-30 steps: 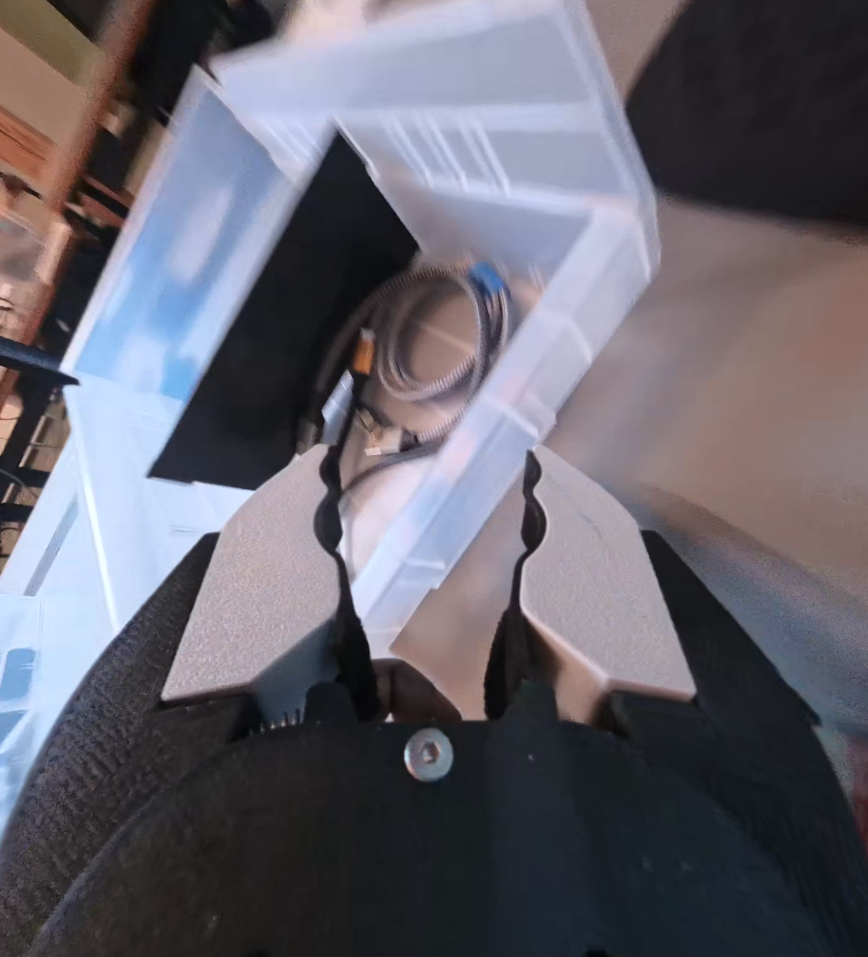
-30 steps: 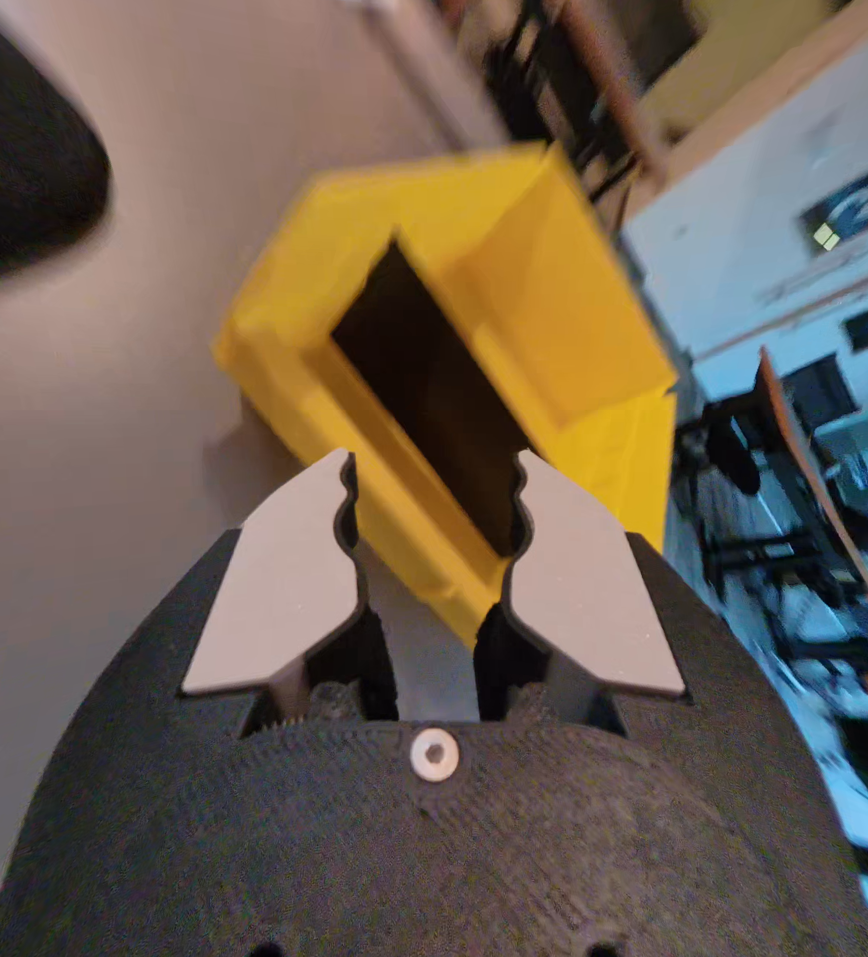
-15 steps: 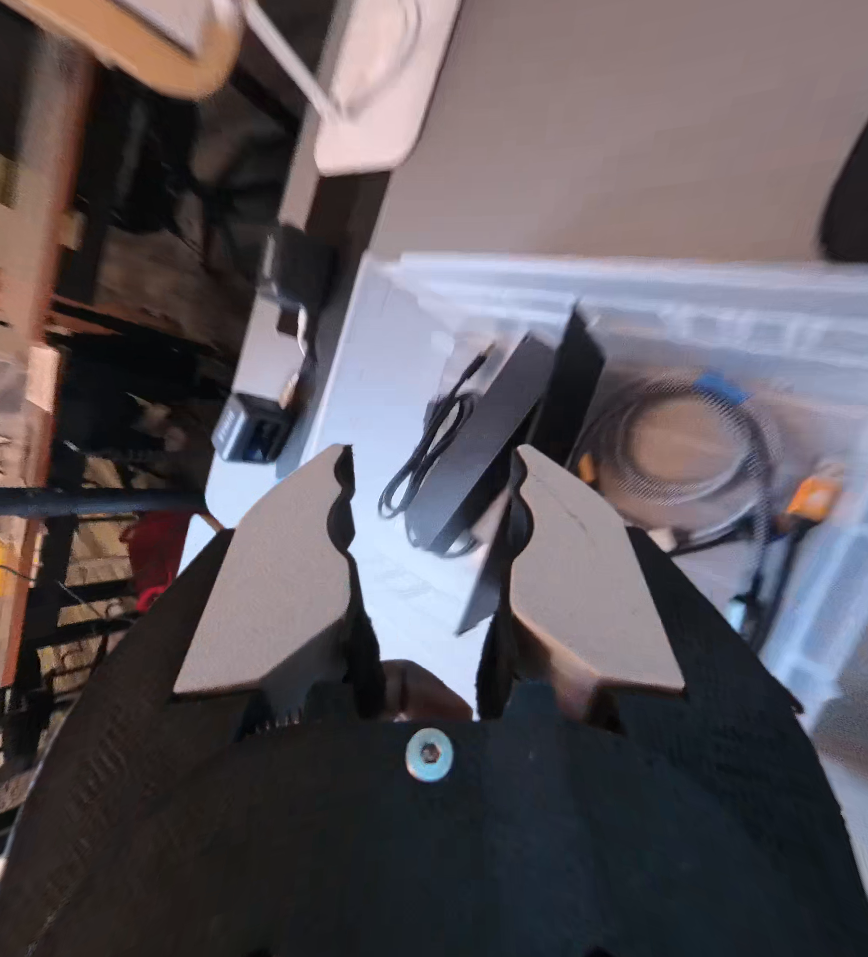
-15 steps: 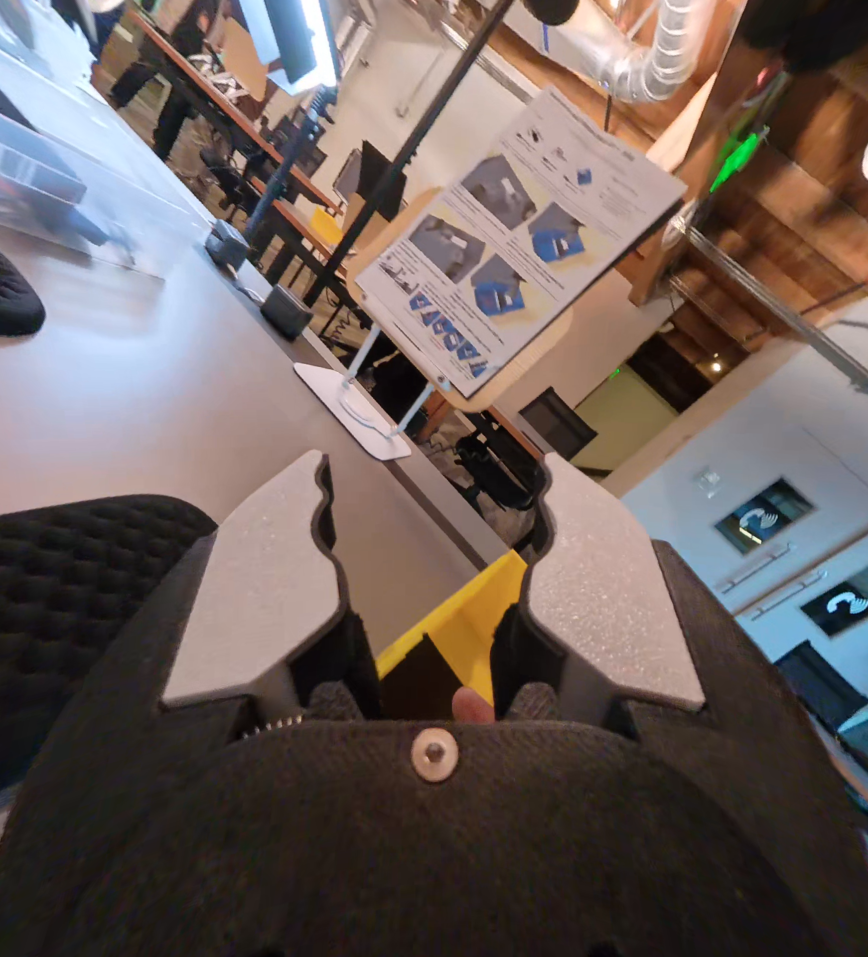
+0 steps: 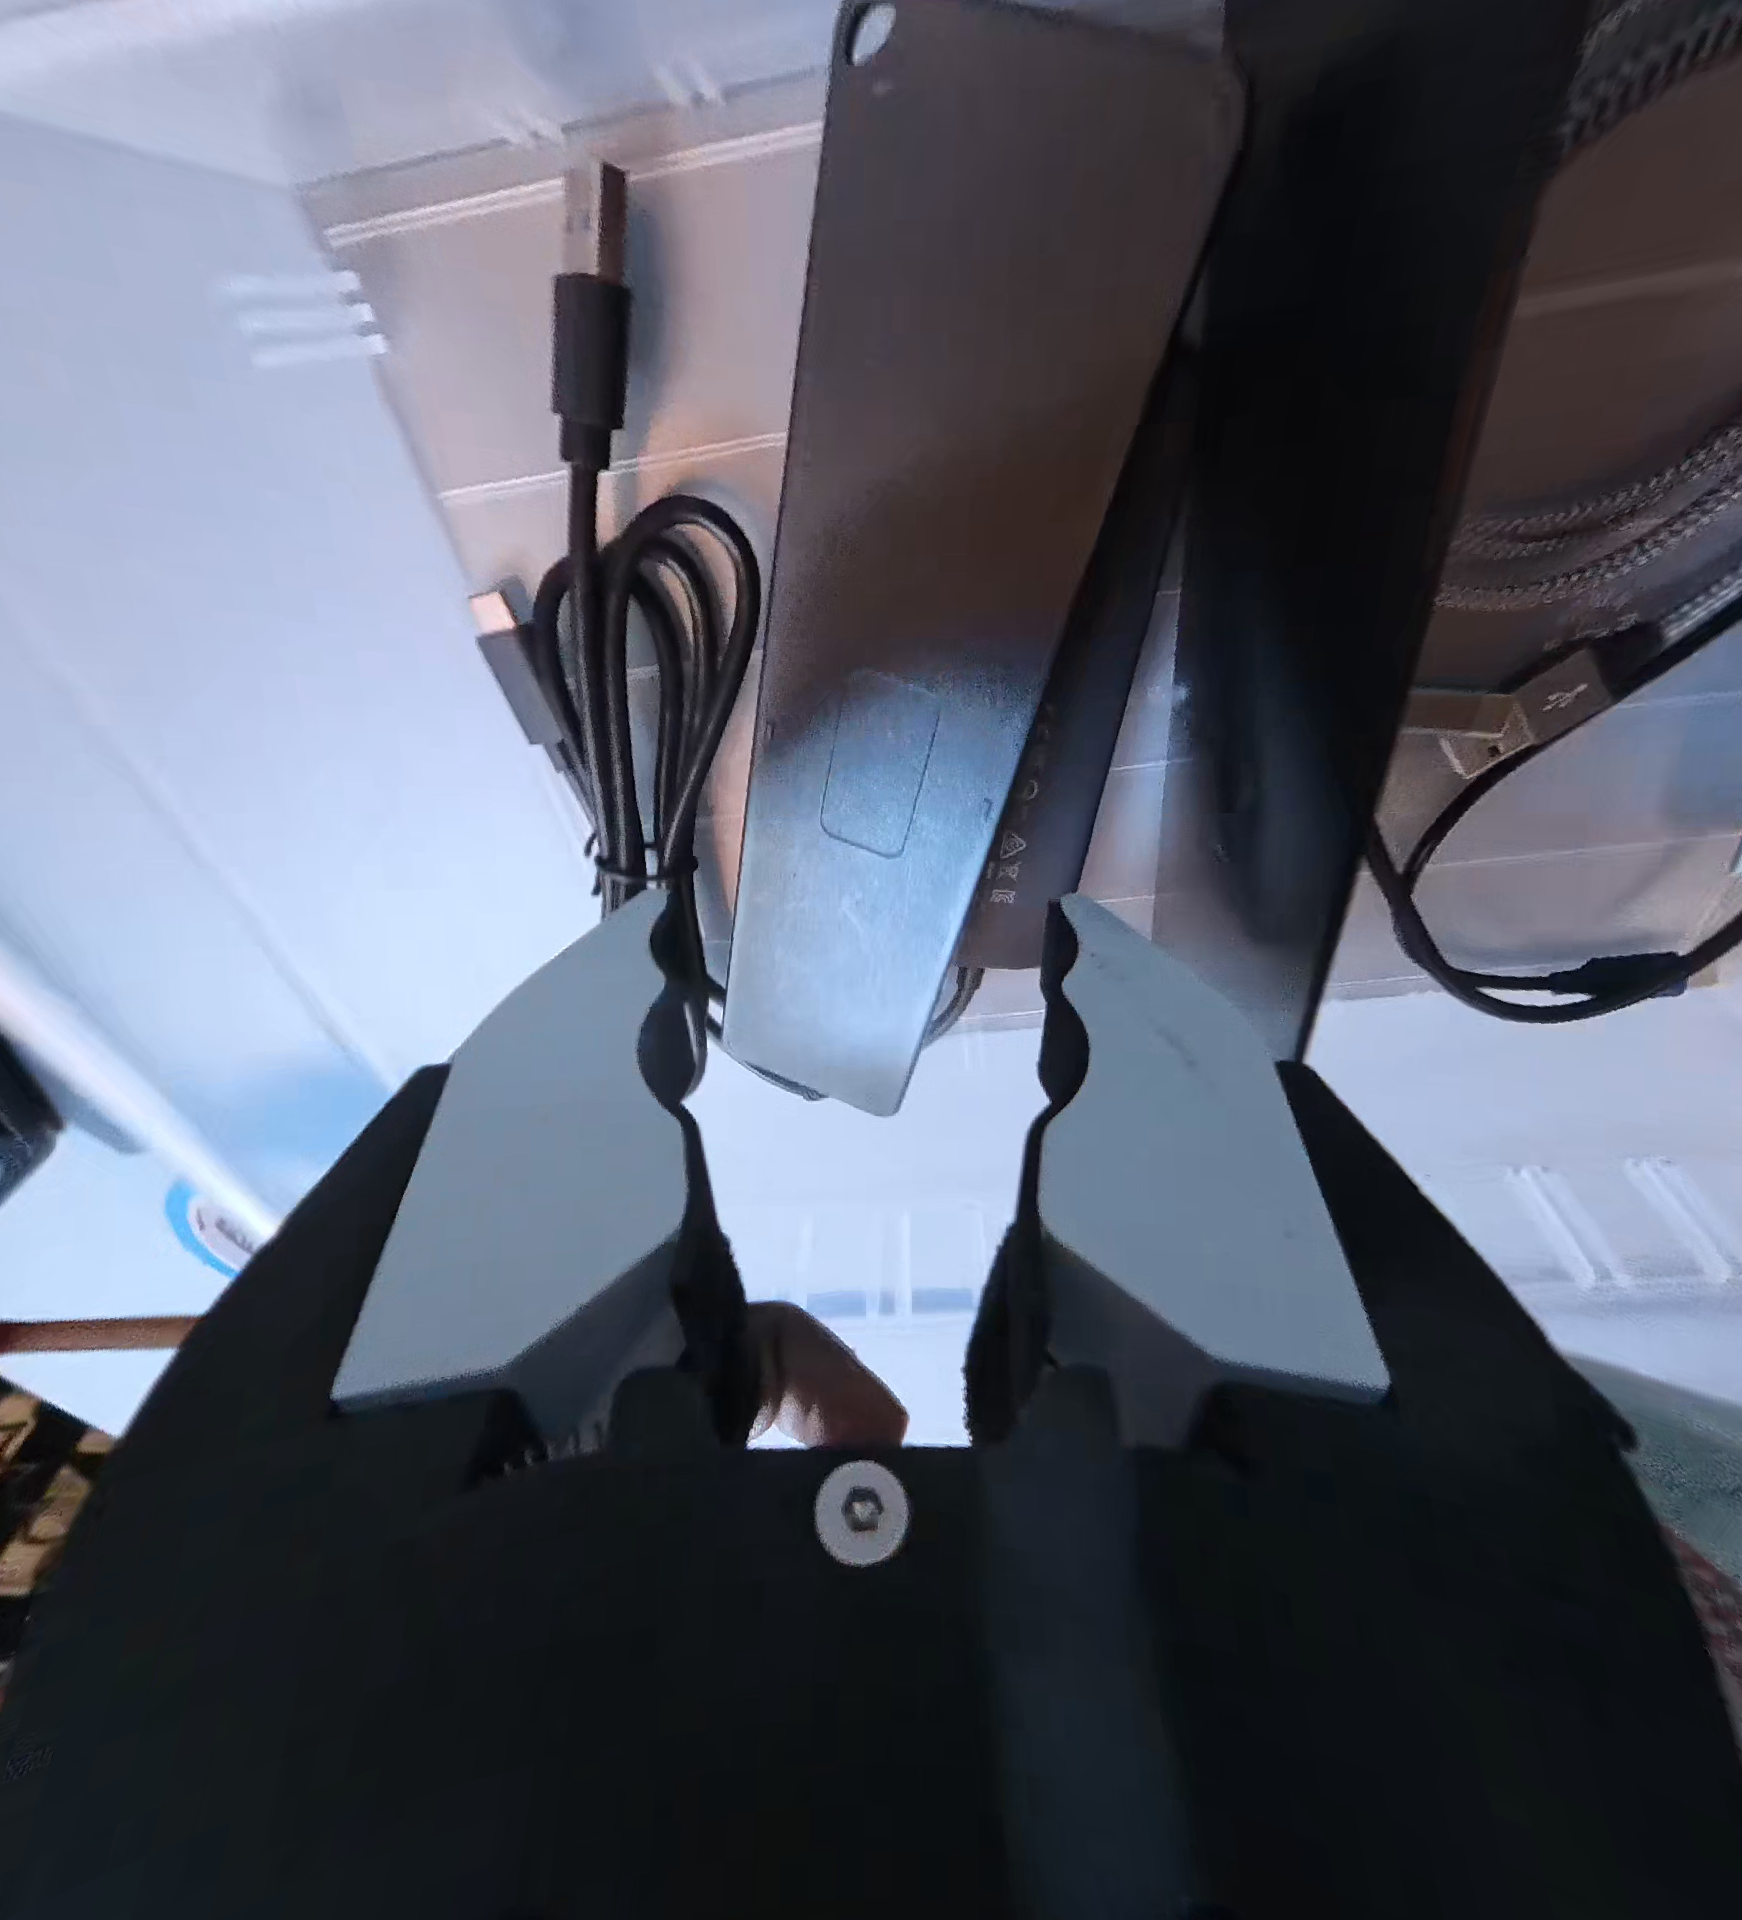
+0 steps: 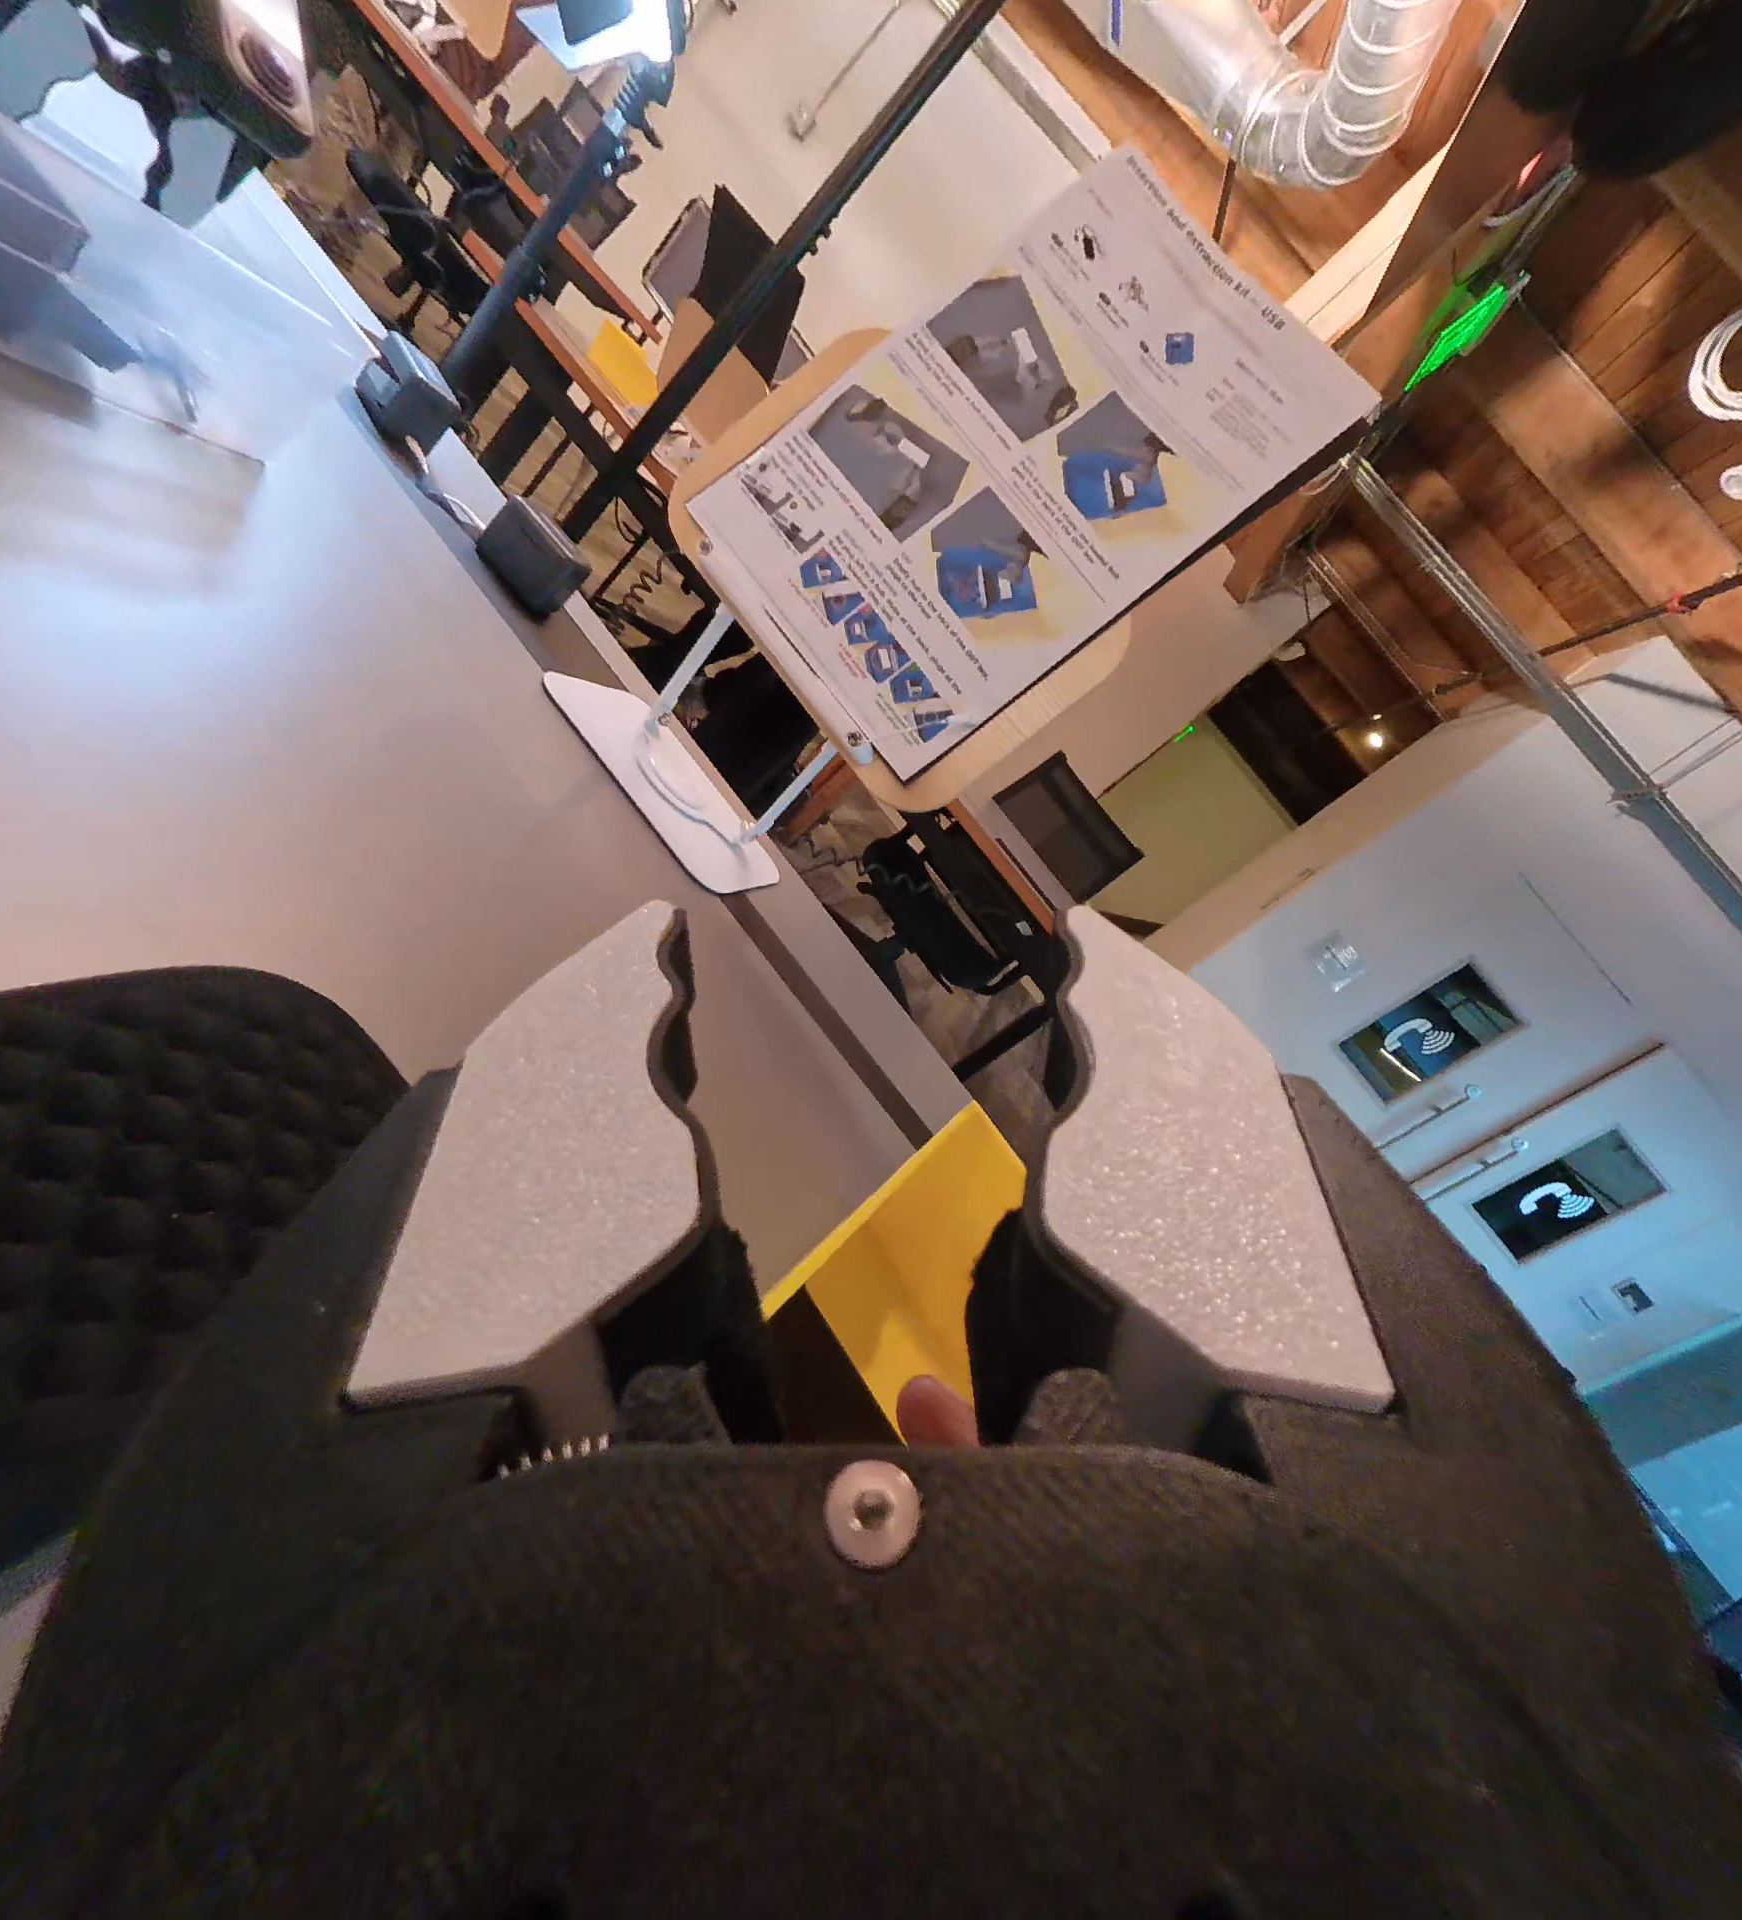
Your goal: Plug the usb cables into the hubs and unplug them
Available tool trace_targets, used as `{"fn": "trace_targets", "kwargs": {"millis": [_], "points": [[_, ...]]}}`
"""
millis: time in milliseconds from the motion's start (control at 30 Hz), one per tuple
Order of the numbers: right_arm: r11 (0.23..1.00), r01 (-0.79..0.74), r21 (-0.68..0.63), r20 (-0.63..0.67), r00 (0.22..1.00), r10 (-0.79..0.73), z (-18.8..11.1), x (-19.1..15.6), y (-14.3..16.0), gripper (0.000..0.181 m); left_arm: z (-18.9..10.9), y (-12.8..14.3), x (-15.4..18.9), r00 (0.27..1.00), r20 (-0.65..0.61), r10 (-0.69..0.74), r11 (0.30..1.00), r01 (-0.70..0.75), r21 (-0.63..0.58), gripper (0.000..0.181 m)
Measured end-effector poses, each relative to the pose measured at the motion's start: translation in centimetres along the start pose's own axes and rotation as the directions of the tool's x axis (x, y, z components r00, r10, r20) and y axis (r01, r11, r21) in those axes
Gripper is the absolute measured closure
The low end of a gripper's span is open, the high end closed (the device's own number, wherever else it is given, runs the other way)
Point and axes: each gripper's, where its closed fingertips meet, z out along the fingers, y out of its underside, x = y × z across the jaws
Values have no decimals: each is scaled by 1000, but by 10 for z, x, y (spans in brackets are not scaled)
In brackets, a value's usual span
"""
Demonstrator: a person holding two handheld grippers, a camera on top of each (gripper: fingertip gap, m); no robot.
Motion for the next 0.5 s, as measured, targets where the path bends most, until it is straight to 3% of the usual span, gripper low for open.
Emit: {"fn": "trace_targets", "kwargs": {"millis": [333, 500], "points": [[999, 20, -28, 16, 1000, -20, 14, -5, 9, 118, 31, -11, 8, 991, -132, -3, 1000, 6, 20, 116], [997, 34, -67, 26, 999, -32, 17, -9, 17, 119, 26, -12, 2, 999, -44, 0, 999, 2, 49, 124]]}}
